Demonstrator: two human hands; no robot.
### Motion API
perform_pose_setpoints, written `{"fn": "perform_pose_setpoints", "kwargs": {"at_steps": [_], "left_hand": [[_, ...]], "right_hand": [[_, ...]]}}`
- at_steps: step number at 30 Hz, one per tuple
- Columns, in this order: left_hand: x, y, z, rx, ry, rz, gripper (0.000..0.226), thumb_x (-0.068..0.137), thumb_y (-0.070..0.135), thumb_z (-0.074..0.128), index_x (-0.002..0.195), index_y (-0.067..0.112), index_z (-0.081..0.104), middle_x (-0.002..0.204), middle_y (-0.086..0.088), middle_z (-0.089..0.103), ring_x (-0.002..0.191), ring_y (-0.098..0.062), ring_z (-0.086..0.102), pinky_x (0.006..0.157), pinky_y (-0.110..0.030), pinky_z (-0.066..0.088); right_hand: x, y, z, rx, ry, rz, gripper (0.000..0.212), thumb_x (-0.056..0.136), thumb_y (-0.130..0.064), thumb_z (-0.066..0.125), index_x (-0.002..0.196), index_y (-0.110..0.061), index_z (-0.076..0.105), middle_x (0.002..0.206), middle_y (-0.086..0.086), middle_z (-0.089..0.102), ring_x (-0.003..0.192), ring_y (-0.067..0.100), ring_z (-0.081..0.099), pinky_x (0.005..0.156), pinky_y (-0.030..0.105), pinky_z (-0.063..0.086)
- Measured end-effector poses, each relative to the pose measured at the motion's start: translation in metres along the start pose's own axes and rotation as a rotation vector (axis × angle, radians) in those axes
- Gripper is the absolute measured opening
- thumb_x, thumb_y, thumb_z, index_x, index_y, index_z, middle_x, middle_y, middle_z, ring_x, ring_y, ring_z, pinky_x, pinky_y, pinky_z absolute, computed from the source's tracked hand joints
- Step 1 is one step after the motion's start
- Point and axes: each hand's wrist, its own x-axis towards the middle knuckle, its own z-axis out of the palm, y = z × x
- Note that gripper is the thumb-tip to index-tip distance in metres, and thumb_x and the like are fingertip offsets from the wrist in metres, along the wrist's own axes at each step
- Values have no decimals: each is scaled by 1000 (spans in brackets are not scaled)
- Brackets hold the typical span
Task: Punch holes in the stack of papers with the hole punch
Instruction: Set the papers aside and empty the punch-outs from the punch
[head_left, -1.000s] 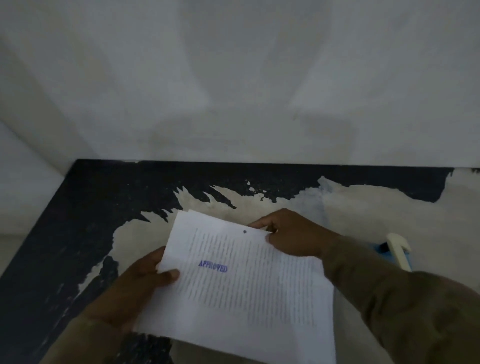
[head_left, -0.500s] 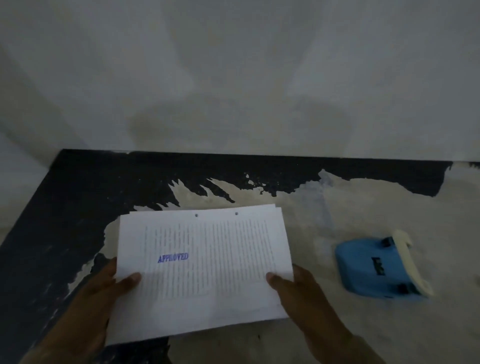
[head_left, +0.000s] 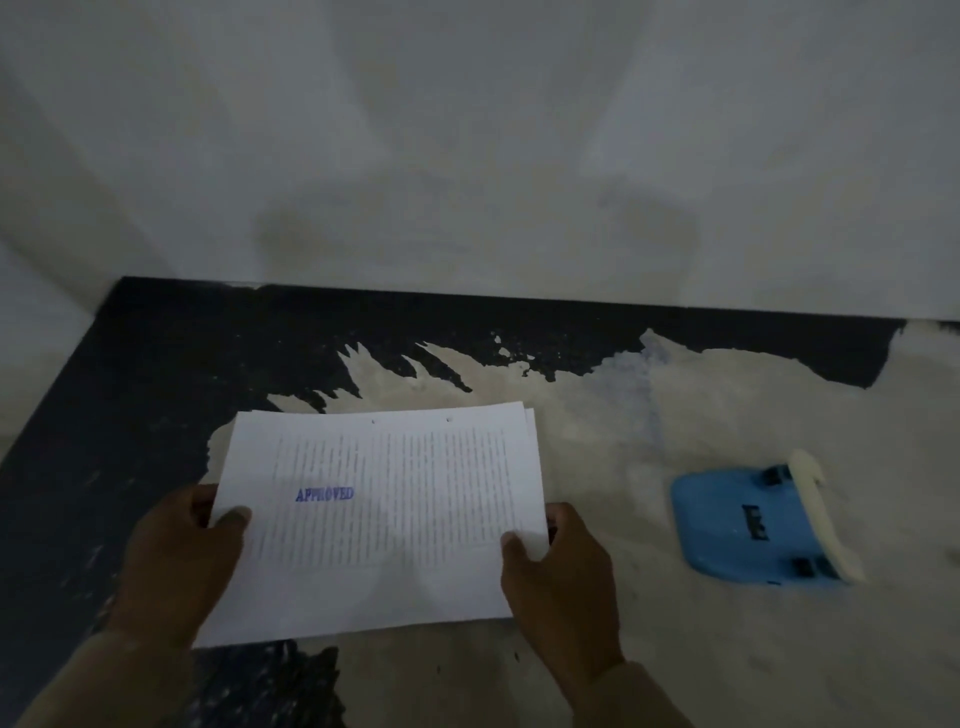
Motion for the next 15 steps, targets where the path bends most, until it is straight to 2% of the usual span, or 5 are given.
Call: {"fn": "perform_pose_setpoints", "kwargs": {"at_steps": [5, 8, 10, 12, 15], "left_hand": [[11, -5, 8, 40, -38, -53, 31, 91, 24, 61, 121, 15, 58, 108, -14, 64, 91, -37, 58, 90, -58, 47], [18, -10, 12, 74, -13, -55, 36, 89, 29, 63, 123, 17, 57, 116, -17, 64, 96, -39, 59, 92, -62, 46], [19, -9, 18, 78, 15, -48, 46, 88, 32, 64, 130, 18, 51, 121, -18, 61, 102, -42, 58, 93, -62, 46], [14, -4, 24, 63, 72, -51, 60, 86, 35, 65, 137, 14, 41, 129, -22, 56, 110, -46, 56, 95, -64, 44], [-1, 15, 37, 109, 81, 6, 61, 84, 41, 64, 135, 15, 41, 130, -24, 54, 111, -45, 56, 91, -65, 47]], "right_hand": [[-1, 4, -4, -127, 46, -116, 35, 79, -38, 63, 110, -30, 51, 106, -10, 62, 94, 9, 61, 80, 30, 56], [-4, 7, -13, -133, 26, -150, 42, 82, -46, 61, 119, -34, 47, 111, -13, 58, 96, 3, 58, 79, 18, 52], [-8, 10, -31, -151, 62, -190, 46, 83, -51, 58, 124, -36, 45, 107, -18, 55, 89, -1, 55, 69, 8, 44], [-12, 13, -59, -158, 176, -334, 36, 83, -49, 55, 116, -37, 52, 96, -20, 54, 79, -2, 53, 62, 7, 40], [-12, 23, -120, -163, 464, -512, 17, 84, -40, 54, 98, -34, 60, 86, -13, 55, 73, 5, 52, 67, 8, 40]]}}
